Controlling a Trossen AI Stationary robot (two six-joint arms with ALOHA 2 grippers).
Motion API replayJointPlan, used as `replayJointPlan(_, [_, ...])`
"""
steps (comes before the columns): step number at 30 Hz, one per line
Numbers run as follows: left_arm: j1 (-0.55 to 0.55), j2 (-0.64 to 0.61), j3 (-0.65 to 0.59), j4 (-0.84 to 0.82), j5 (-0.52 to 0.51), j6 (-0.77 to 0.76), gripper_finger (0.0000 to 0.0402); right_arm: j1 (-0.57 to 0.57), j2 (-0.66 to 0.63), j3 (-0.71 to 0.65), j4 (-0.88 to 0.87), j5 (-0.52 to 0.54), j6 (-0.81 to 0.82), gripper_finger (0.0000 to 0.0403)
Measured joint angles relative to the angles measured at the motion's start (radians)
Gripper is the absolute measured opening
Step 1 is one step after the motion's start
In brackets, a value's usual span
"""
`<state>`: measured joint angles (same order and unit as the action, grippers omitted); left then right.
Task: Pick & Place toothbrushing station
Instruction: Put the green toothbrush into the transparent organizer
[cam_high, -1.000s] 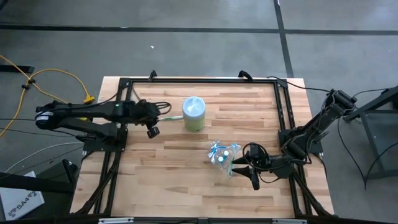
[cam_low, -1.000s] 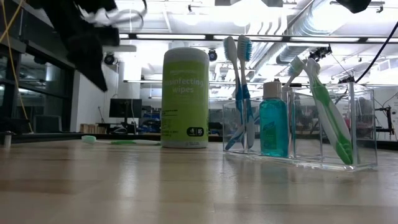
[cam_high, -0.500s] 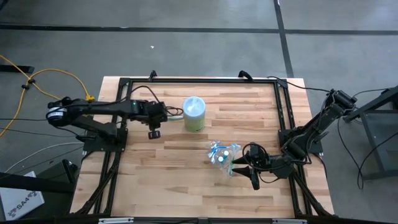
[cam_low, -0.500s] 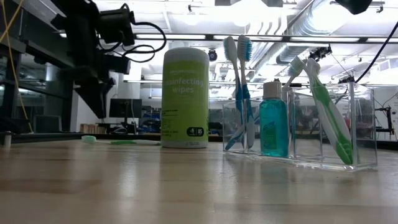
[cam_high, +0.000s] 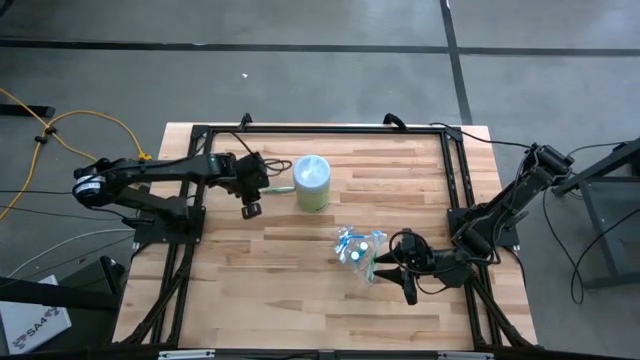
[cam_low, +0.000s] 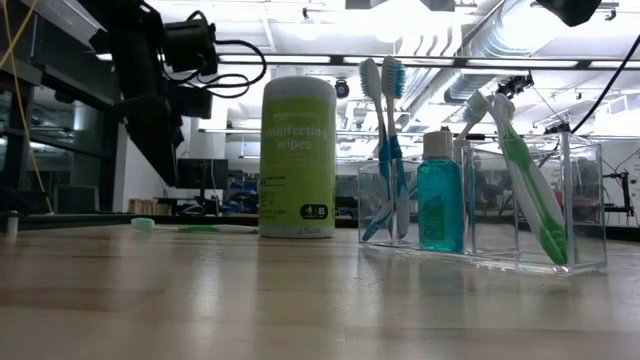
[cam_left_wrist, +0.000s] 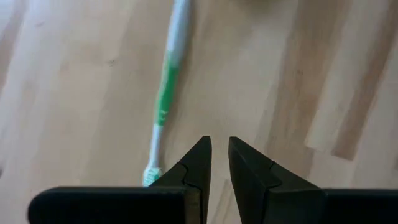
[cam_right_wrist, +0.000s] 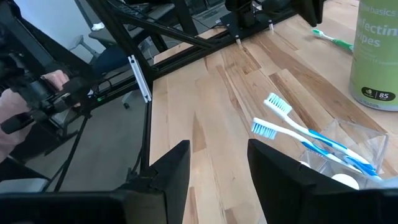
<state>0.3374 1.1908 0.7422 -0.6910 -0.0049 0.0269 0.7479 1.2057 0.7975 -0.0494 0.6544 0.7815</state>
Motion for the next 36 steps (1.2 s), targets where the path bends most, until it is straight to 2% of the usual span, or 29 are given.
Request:
replayJointPlan(5, [0.094,0.000,0.000,-0.003,0.056,-0.131,0.0048,0.000,0.000,0.000,-0.005,-0.002,0.000,0.0152])
replayJointPlan(8, [0.138,0.000,-0.001,-0.025,0.084,-0.148,0.0048,0.000,0.000,0.000,-0.006,-0.005,0.000,0.0152])
replayJointPlan(13, [0.143,0.000,-0.016,-0.021,0.038,-0.118,0.0048,0.000,0.000,0.000,-0.007,-0.007,-0.007,0.0152])
replayJointPlan(21, [0.129,0.000,-0.046,0.030,0.030,-0.018,0.0050,0.000,0.000,0.000,-0.007,-0.007,-0.019,0.0152])
replayJointPlan(29, [0.125,0.004,-0.050,0.067,0.016,0.046,0.0074,0.000,0.000,0.000,-0.007,-0.007,-0.019,0.0152])
replayJointPlan(36, [0.126,0.094,-0.050,0.073,0.009,0.069,0.0086,0.000,0.000,0.000,-0.006,-0.007,-0.019,0.0152])
